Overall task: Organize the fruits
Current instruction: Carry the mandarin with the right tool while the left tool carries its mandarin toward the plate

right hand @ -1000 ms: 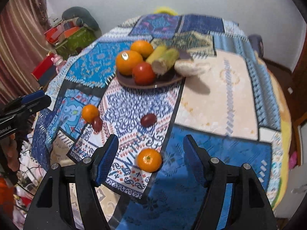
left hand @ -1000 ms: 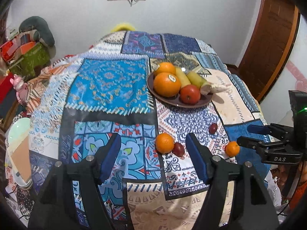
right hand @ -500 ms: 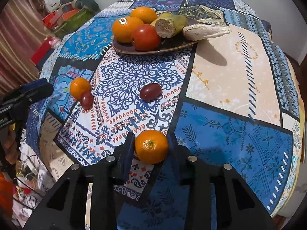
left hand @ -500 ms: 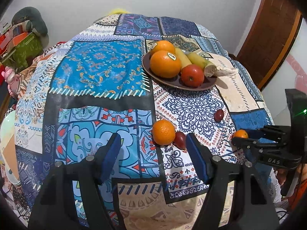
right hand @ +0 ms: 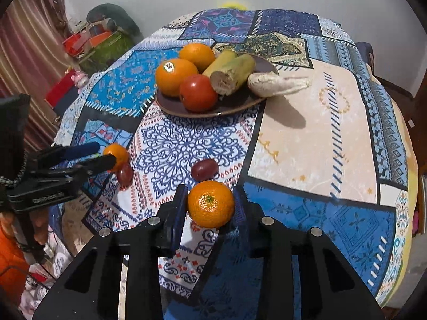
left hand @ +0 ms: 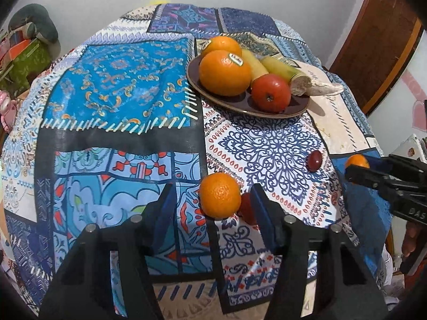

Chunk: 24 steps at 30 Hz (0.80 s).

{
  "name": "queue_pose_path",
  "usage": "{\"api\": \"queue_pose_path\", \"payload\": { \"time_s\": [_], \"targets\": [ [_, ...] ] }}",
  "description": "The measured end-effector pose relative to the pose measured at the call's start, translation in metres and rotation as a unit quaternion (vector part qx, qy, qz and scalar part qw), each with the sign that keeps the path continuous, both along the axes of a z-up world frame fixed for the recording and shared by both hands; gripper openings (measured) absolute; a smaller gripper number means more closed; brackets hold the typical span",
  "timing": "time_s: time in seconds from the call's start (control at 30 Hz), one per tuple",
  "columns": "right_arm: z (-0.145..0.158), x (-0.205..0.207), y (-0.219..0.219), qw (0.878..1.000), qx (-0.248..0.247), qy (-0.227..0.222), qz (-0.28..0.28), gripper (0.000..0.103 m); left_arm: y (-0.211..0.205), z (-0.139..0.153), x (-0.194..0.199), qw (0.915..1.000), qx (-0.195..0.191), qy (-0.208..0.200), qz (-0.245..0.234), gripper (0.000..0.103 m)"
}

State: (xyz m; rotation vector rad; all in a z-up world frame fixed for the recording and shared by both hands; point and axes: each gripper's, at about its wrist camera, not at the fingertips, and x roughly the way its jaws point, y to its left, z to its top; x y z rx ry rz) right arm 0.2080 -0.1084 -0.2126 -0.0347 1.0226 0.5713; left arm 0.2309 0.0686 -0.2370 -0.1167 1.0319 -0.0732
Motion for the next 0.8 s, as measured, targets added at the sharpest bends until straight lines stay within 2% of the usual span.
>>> {"api": "queue_pose_path", "payload": {
  "time_s": [0.1, 0.23, 0.37, 0.47, 0.8],
  "targets": [
    [0.003, 0.003, 0.0, 1.0, 0.006, -0.002, 0.0, 0.032, 0.001, -0.004, 0.004, 0.9999, -0.01, 0.003, -0.001, 0.049],
    [0.005, 0.006, -0.002, 1.0, 0.011, -0.007, -0.002, 0.032, -0.001, -0.004, 0.008, 0.9999, -0.013, 0.002, -0.005, 0.034],
    [0.009, 0.009, -0.004, 1.0, 0.015, -0.012, -0.006, 0.032, -0.007, -0.003, 0.008, 0.9999, 0.004, -0.004, -0.012, 0.034],
    [0.012, 0.011, -0.006, 1.0, 0.018, -0.017, -0.008, 0.032, -0.007, -0.001, 0.009, 0.9999, 0.003, -0.005, -0.011, 0.034],
    [0.032, 0.022, -0.01, 0.999, 0.029, -0.043, -0.015, 0.032, -0.011, 0.036, 0.015, 0.9986, 0.002, -0.051, -0.015, 0.034]
  ]
}}
